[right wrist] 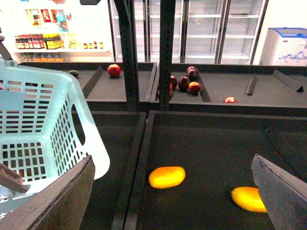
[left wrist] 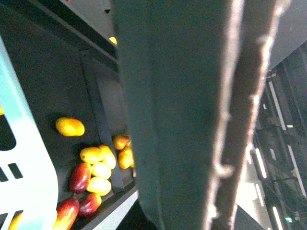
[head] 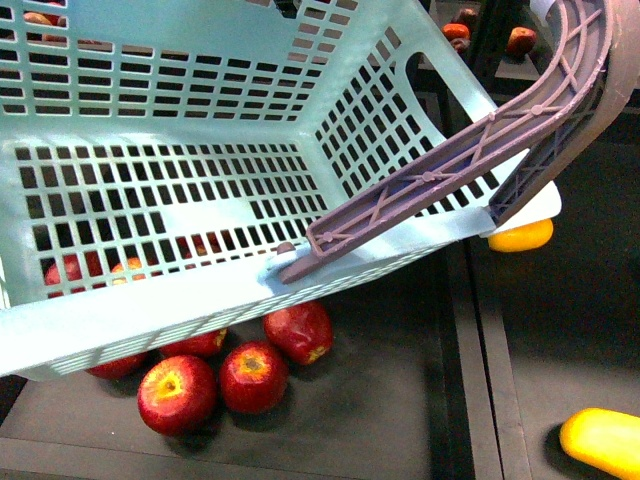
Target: Pick mango and avocado into basket
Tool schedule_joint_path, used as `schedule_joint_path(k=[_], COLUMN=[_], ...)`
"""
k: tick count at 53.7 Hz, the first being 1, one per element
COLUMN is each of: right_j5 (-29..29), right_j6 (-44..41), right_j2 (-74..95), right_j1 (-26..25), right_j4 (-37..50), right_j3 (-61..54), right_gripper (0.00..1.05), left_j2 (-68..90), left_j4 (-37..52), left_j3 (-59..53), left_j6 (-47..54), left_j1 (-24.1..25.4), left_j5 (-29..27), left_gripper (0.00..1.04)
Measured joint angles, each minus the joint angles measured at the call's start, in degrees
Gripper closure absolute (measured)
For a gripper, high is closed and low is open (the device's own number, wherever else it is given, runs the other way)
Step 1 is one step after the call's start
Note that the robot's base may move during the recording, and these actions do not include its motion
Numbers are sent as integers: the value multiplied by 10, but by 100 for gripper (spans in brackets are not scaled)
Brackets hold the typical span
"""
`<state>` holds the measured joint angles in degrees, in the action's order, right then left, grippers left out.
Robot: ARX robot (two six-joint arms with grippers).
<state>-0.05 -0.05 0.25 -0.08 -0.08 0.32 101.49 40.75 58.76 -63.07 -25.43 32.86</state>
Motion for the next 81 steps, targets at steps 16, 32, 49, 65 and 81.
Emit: schedule_joint_path(k=[16, 32, 49, 65, 81], right_j5=[0, 0, 196, 111, -44], right_j6=[0, 0, 111, 117, -11], right_j2=[0, 0, 181, 615, 955], right_j1=[0, 0, -80, -244, -248], right_j4=[0, 0, 115, 265, 320], right_j3=[0, 0, 32, 202, 303], right_gripper=[8, 8, 8, 8, 8], left_j2=[0, 0, 0, 0, 0], left_j4=[-65, -74, -74, -74, -74], left_j3=[-13, -13, -13, -13, -13], left_j6=[31, 49, 50, 50, 52], left_j1=[-13, -12, -12, -11, -12], left_j5=[2, -2, -2, -3, -1], left_gripper=[97, 97, 97, 97, 97])
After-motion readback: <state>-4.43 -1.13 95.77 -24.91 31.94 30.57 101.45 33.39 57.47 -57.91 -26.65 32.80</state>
